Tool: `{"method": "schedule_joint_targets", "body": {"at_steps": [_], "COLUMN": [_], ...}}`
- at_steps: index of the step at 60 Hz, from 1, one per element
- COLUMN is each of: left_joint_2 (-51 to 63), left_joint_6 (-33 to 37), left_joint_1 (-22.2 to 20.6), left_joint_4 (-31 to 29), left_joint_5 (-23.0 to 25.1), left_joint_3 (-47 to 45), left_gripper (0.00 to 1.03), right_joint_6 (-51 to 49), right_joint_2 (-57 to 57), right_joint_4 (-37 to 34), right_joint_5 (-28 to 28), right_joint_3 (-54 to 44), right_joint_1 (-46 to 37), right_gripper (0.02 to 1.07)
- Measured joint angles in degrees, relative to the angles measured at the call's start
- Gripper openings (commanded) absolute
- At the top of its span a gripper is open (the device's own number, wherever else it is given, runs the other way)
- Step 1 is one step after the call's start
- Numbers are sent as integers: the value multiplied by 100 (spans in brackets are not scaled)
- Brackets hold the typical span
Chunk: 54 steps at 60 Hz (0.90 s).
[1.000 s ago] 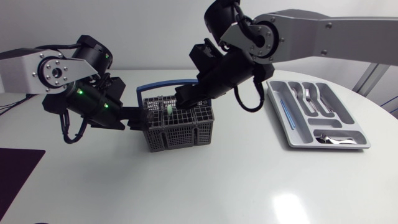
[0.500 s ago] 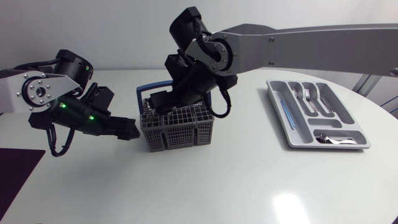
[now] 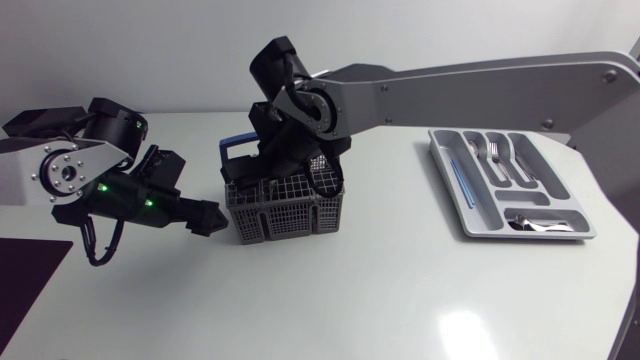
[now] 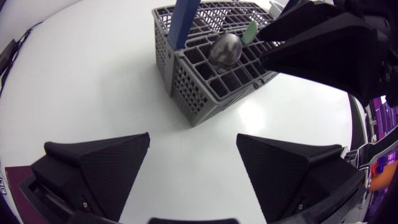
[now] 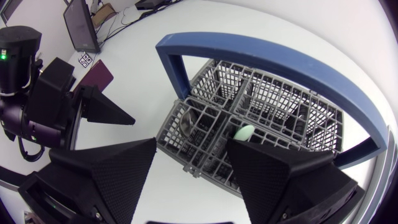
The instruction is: Unload the cutlery basket into the drawer organizer.
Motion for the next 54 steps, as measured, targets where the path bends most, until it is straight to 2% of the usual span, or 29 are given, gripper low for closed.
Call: {"method": "schedule_joint_targets", "body": {"at_steps": [12, 15, 31, 37, 40, 48, 54], "left_joint_2": [-17, -48, -122, -133, -144, -170, -177], "left_joint_6": [2, 4, 20, 22, 22, 24, 44], "left_joint_1": [0, 0, 44, 44, 44, 44, 44], "left_joint_4": [107, 151, 280, 317, 317, 363, 396], "left_joint_5": [0, 0, 42, 63, 63, 85, 105], "left_joint_3": [-164, -216, -348, -400, -404, -415, -435], "left_gripper": [98, 98, 98, 98, 98, 98, 98], "right_joint_6": [37, 44, 83, 85, 85, 83, 85], "right_joint_2": [79, 79, 81, 83, 83, 94, 144], "right_joint_4": [354, 461, 708, 743, 745, 831, 839], "right_joint_5": [42, 46, 61, 61, 59, 57, 44], "right_joint_3": [-2, -2, -118, -192, -201, -227, -227], "right_joint_1": [74, 79, 83, 107, 120, 153, 153], "right_gripper": [83, 77, 66, 65, 61, 61, 55]}}
